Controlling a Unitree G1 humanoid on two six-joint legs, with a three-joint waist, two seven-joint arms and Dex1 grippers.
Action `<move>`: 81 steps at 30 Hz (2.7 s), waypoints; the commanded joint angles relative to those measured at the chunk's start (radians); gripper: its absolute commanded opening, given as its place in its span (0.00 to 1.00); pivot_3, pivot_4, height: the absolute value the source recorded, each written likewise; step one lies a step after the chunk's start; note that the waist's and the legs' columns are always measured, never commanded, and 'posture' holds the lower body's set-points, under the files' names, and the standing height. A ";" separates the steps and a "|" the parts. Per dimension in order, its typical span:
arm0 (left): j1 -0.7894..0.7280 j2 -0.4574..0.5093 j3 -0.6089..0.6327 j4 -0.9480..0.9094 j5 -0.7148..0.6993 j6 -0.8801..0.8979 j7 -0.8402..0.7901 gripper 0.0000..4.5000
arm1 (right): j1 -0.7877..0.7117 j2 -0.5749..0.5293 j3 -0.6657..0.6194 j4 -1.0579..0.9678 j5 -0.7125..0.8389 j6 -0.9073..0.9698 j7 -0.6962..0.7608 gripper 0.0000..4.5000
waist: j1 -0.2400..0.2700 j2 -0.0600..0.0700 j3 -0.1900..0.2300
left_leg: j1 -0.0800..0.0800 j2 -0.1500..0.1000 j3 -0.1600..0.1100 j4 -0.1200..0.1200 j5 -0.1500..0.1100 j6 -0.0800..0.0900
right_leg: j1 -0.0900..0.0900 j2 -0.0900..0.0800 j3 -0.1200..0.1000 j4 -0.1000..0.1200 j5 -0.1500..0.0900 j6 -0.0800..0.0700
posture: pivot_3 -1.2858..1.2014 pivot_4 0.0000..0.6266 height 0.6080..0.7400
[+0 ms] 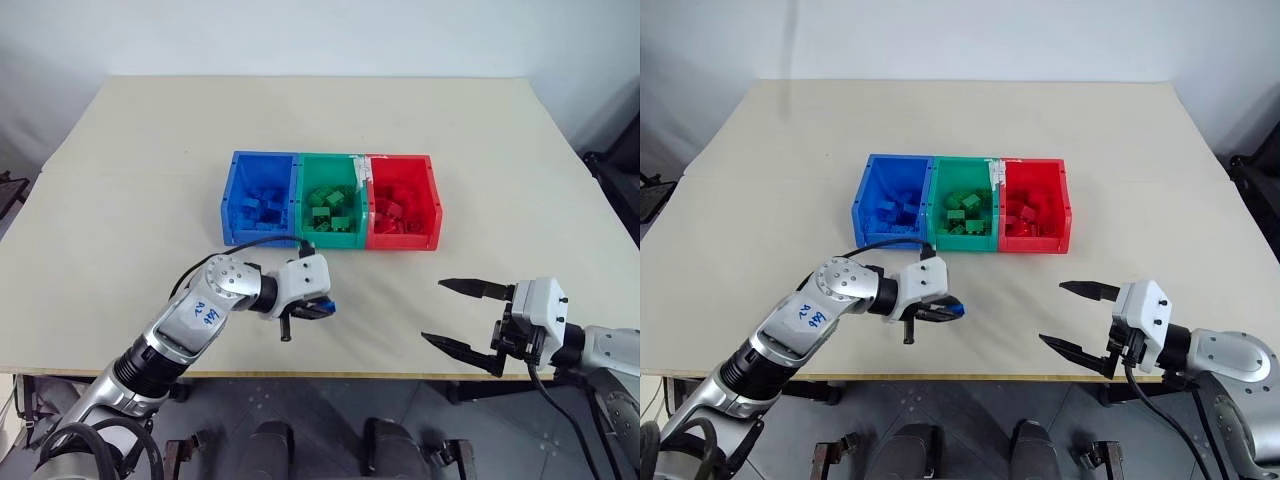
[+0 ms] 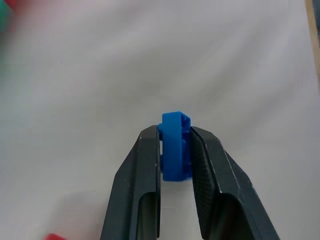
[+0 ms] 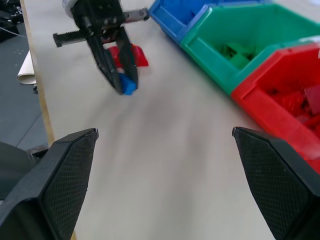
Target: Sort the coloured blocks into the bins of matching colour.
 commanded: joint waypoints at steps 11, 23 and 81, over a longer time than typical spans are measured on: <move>-0.067 -0.110 0.496 0.195 -0.054 -0.179 0.373 0.11 | -0.089 0.150 0.036 -0.015 0.034 -0.003 -0.139 1.00 | -0.001 0.000 0.000 | 0.000 0.000 0.000 0.000 0.000 -0.001 | 0.000 0.000 0.000 0.001 0.000 0.000 | 0.52 0.24 1.00; -0.129 -0.091 0.487 0.440 -0.098 -0.322 0.255 0.62 | -0.152 0.135 0.069 0.017 0.044 0.035 -0.118 1.00 | -0.005 0.000 0.000 | 0.000 0.000 0.000 0.000 0.000 -0.001 | -0.001 0.000 0.000 0.000 0.000 0.000 | 0.52 0.24 1.00; 0.353 -0.036 0.311 -0.312 -0.301 0.323 0.564 0.32 | -0.292 0.090 0.190 0.233 -0.020 -0.060 0.115 1.00 | -0.001 -0.001 0.000 | 0.001 0.000 0.000 0.000 -0.001 -0.001 | 0.000 0.000 0.000 -0.001 0.000 -0.001 | 0.52 0.24 1.00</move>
